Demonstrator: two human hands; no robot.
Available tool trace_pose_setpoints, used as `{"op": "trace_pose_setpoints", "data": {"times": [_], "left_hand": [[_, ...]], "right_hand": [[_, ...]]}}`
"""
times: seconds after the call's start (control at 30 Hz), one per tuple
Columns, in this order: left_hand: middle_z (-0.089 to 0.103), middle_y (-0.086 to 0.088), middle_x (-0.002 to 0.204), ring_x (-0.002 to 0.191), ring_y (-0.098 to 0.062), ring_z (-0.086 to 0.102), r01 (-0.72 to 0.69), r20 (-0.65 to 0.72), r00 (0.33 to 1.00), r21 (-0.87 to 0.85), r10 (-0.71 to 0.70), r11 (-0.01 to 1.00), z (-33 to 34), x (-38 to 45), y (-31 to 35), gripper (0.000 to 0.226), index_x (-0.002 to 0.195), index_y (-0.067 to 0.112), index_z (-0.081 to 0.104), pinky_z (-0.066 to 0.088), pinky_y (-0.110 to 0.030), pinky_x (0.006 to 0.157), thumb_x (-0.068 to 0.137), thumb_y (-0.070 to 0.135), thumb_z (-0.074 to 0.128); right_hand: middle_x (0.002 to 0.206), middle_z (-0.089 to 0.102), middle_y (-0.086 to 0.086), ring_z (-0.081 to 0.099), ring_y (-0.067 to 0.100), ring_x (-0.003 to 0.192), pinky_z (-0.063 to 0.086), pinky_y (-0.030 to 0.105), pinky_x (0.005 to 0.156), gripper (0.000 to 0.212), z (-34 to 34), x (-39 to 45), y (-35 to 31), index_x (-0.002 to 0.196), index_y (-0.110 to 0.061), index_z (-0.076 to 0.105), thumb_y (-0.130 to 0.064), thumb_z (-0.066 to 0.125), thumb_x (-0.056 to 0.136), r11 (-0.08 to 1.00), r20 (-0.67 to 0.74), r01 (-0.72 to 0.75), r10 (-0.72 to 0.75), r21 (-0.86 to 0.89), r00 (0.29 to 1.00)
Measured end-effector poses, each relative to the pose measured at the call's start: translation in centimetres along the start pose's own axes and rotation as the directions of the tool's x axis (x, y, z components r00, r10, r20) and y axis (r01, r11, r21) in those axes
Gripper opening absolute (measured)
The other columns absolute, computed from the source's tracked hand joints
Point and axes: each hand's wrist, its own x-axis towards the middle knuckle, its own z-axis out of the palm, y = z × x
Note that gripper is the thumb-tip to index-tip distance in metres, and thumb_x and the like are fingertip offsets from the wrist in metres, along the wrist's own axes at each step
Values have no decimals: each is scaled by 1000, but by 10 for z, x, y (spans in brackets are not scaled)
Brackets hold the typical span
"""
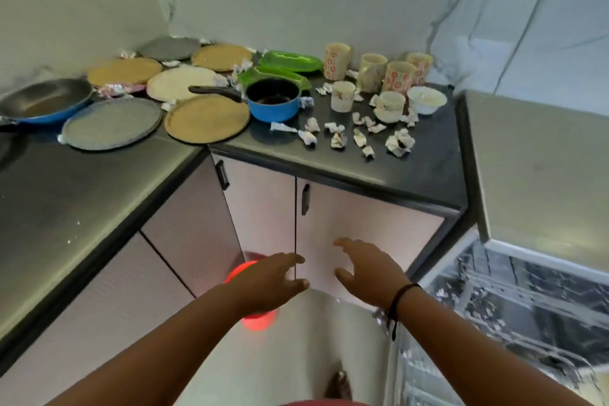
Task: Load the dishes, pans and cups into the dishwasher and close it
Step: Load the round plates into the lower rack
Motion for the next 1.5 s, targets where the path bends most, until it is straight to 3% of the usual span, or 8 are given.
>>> {"op": "trace_pose_setpoints", "data": {"times": [0.5,0.7,0.8,0.87,0.97,1.13,1.27,1.5], "left_hand": [[49,3,139,123,-13,47,262,-306,882,-312,-357,913,-142,87,-84,50,137,27,44,39,-26,94,92,45,55],[60,-2,120,104,-16,58,220,-435,769,-509,-469,832,-220,118,-157,36,123,18,57,42,-27,87,91,34,61],[62,-4,113,97,-16,58,246,-470,701,-546,-536,801,-254,132,-197,32,117,18,60,44,-29,84,90,34,62],[62,-8,114,100,-19,57,266,-489,663,-553,-567,789,-272,141,-219,31,114,16,60,44,-31,84,89,33,64],[58,-10,121,109,-24,55,298,-456,625,-611,-634,733,-291,154,-245,38,117,10,58,43,-32,87,86,29,67],[45,-12,135,115,-29,51,264,-276,633,-801,-723,537,-303,175,-253,58,131,12,45,43,-41,99,84,37,69],[21,-9,143,103,-18,37,244,-307,637,-790,-707,563,-298,174,-238,57,136,15,38,32,-30,87,88,31,65],[41,-10,136,110,-28,53,96,-193,592,-947,-782,307,-290,168,-245,51,127,27,40,48,-45,92,85,29,68]], "right_hand": [[134,51,-2,49,12,120,42,27,98,52,-76,233,-71,137,-27,43,-41,58,90,966,40,157,-169,207,985],[127,55,-1,52,15,118,42,30,97,47,-74,312,-129,130,-21,52,-39,62,88,876,80,-77,44,477,996],[87,53,8,53,18,79,40,35,72,32,-70,347,-159,105,0,60,-27,63,87,707,169,-251,185,662,968],[74,42,8,42,19,67,34,36,67,22,-69,364,-175,78,-19,43,-23,63,87,573,210,-341,283,745,936],[77,48,3,49,20,78,44,36,78,20,-60,384,-188,103,-8,56,-21,63,89,420,266,-423,382,803,885],[131,50,8,49,25,112,46,39,95,41,-61,399,-194,129,-8,49,-13,61,90,171,392,-515,465,840,794],[111,57,9,55,26,101,47,36,86,31,-67,406,-189,119,-5,55,-8,60,89,175,438,-557,447,812,780],[96,69,11,67,24,81,53,30,63,19,-62,395,-189,104,-3,61,1,47,93,171,534,-609,340,774,774]]}}
